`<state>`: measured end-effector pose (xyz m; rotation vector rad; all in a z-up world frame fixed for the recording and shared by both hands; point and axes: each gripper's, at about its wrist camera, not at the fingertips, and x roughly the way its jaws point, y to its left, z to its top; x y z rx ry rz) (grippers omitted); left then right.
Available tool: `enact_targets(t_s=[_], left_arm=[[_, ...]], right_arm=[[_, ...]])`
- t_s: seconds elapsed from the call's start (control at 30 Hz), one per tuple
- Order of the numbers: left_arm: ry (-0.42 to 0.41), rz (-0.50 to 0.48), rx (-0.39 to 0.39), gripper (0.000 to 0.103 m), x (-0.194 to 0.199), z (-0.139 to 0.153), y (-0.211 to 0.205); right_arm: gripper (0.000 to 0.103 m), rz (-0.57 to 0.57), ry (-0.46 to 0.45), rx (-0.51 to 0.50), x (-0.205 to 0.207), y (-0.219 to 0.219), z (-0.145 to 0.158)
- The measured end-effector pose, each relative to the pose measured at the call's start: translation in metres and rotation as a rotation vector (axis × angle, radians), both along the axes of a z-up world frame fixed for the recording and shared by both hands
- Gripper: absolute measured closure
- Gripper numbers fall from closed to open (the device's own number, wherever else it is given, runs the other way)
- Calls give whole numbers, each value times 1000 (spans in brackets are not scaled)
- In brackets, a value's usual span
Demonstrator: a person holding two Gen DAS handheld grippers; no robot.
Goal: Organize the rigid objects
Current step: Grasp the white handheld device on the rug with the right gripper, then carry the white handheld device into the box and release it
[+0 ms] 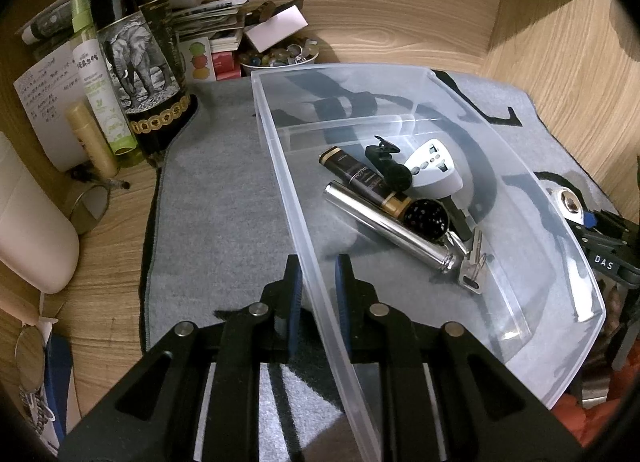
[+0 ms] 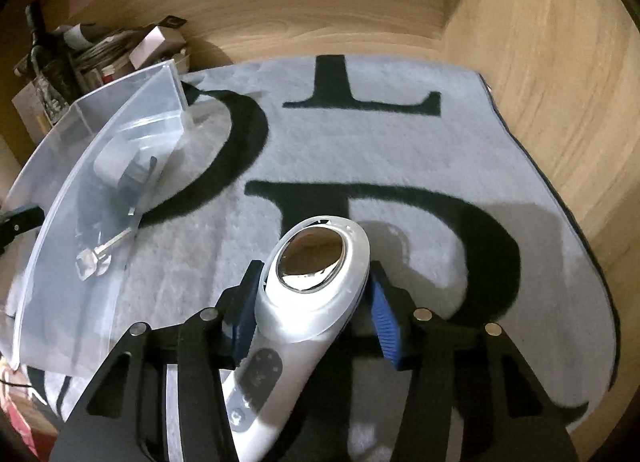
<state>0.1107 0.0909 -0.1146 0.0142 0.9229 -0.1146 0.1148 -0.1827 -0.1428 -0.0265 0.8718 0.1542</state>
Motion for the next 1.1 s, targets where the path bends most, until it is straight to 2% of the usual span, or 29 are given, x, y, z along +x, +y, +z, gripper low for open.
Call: enact_targets(t_s=[0.23,0.6,0.93,1.1], left_arm=[[0,-1,0,87,0,0,0],[-1,0,-2,87,0,0,0],[-3,3,-9,87,0,0,0],[-4,4,-10,87,0,1,0]], right_arm=[[59,45,-53,-2,3,10,17],[64,118,-218,31,4,20,77],[64,159,-381,14,-6,24,135],[64,229,-433,44,-9,39,155]])
